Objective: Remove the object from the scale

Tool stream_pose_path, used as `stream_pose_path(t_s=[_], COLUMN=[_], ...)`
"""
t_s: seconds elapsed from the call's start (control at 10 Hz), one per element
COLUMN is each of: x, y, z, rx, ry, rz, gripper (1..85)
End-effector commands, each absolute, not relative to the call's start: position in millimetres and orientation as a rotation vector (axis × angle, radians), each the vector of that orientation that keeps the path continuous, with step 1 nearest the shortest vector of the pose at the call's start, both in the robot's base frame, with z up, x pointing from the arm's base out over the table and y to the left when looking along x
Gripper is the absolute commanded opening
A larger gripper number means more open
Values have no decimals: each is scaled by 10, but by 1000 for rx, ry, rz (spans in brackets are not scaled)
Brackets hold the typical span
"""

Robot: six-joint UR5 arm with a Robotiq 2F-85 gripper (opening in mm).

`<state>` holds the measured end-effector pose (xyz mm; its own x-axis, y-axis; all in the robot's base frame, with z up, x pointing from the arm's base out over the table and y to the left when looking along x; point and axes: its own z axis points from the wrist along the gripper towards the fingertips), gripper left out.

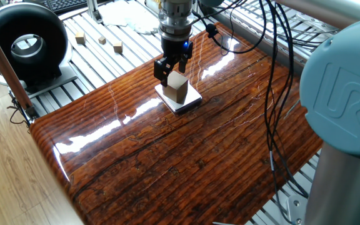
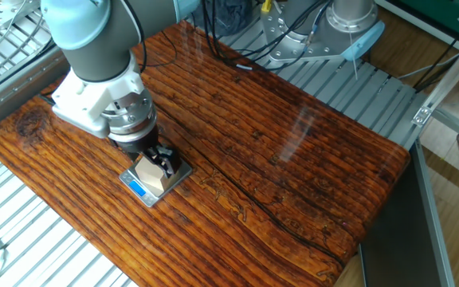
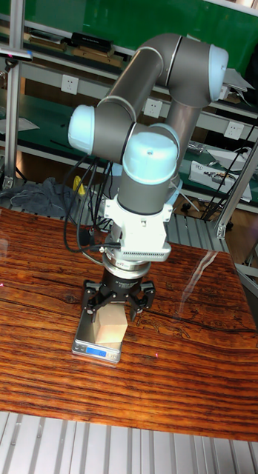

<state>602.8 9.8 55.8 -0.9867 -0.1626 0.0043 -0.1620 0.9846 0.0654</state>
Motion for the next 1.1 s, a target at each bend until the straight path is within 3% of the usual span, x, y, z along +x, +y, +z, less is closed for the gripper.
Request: stream_pose_path(t_s=[0.0, 0.2, 0.3, 0.5, 0.6, 0.7, 1.0], x=[6030, 5941, 5936, 5935, 5930, 5905, 5943], y=[109, 95, 85, 99, 112, 113, 393], z=[430, 411, 413, 440, 485, 606, 835], rx=[254, 267, 255, 227, 210, 194, 116], ry=[-3127, -3095, -3095, -3100, -3097, -3075, -3087], rz=[-113, -111, -104, -110, -103, -83, -180], gripper=[767, 737, 643, 370, 153, 13, 10])
